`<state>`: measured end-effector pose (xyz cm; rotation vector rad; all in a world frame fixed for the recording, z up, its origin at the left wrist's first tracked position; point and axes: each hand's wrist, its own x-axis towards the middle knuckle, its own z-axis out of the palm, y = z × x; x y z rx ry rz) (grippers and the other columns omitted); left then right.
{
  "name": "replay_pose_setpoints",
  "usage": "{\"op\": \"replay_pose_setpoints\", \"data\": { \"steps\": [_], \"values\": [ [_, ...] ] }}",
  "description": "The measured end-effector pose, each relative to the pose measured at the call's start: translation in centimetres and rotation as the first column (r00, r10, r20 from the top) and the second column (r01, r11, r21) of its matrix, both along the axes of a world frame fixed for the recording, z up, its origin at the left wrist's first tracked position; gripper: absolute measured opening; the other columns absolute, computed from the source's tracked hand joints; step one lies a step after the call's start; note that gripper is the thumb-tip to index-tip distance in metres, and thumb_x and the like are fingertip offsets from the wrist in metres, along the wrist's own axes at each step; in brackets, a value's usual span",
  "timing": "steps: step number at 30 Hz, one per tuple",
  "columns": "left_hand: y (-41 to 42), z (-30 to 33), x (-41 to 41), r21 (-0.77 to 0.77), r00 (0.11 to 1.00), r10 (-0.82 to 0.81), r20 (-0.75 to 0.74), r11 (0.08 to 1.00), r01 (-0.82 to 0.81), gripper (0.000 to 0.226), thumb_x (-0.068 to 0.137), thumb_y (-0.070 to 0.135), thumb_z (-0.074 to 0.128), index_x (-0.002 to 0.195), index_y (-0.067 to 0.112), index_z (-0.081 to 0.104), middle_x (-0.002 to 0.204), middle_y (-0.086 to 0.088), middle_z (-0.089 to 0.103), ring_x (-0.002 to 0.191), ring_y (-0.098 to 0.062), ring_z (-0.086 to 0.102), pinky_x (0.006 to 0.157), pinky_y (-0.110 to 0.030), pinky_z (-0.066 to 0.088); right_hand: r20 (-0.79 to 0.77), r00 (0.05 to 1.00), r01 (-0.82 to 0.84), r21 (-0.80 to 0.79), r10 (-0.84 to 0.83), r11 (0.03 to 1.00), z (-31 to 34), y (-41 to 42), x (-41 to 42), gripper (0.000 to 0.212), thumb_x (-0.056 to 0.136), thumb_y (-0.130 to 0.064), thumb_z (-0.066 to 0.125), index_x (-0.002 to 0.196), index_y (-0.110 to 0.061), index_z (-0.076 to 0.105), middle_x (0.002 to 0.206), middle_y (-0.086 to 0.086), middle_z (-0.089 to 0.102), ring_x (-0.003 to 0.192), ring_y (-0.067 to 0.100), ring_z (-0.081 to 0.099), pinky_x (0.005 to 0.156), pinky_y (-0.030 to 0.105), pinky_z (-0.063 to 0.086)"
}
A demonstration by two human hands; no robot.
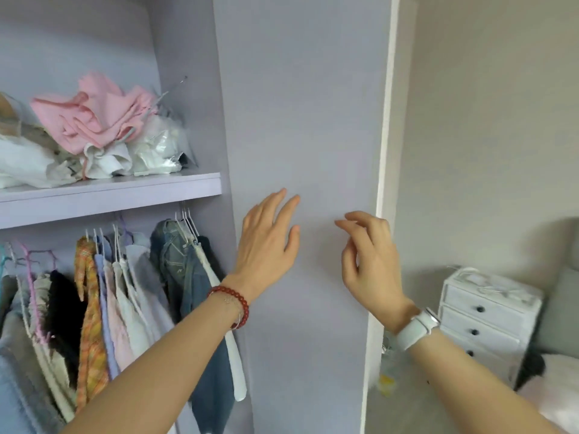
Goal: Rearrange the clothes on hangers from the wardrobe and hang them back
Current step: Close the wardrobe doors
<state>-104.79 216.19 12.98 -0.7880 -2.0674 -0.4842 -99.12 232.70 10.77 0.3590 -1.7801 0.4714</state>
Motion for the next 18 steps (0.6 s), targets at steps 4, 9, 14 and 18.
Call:
{"op": "replay_pose_setpoints", "data": {
  "steps": [4,9,14,18],
  "values": [
    [3.2,2.8,1.2,0.016,0.996,-0.068,-0.063,0.997,0.069,0.051,0.088,0.027,0.036,0.136,0.008,0.043,0.14,-0.017,0.042,0.128,-0.031,0.042,0.104,-0.04,0.03,0.021,0.995,0.097,-0.206,-0.095,0.974,3.1,2.8,0.6,0.049,0.083,-0.014,0.036,0.131,-0.006,0.041,0.132,0.011,0.043,0.118,0.024,0.039,0.098,0.03,0.031],
    [3.5,5.2,2.7,0.022,0.986,-0.092,-0.142,0.995,0.096,0.051,0.089,0.027,0.035,0.137,0.011,0.041,0.144,-0.014,0.037,0.132,-0.028,0.035,0.105,-0.038,0.028,0.266,0.93,-0.131,-0.406,0.254,0.905,4.1,1.8,0.5,0.033,0.092,-0.02,0.037,0.125,-0.016,0.04,0.106,-0.016,0.056,0.088,-0.002,0.053,0.081,0.025,0.04],
    [0.1,7.5,4.5,0.008,0.943,-0.105,-0.316,0.994,0.113,0.048,0.09,0.024,0.039,0.137,0.016,0.036,0.147,-0.012,0.032,0.136,-0.024,0.026,0.109,-0.031,0.019,0.12,0.931,-0.279,-0.38,0.346,0.882,3.1,-0.5,1.7,0.05,0.081,-0.033,0.032,0.121,-0.01,0.051,0.078,-0.017,0.052,0.065,0.005,0.048,0.065,0.018,0.039],
    [-4.1,9.0,6.1,-0.07,0.872,-0.101,-0.479,0.995,0.077,0.044,0.094,0.023,0.037,0.137,0.017,0.035,0.148,-0.012,0.028,0.139,-0.027,0.021,0.111,-0.042,0.021,-0.005,0.87,-0.48,-0.229,0.492,0.847,2.9,-5.0,2.9,0.047,0.084,-0.018,0.037,0.129,-0.009,0.049,0.1,-0.005,0.062,0.082,0.001,0.059,0.073,0.007,0.044]
  ]
}}
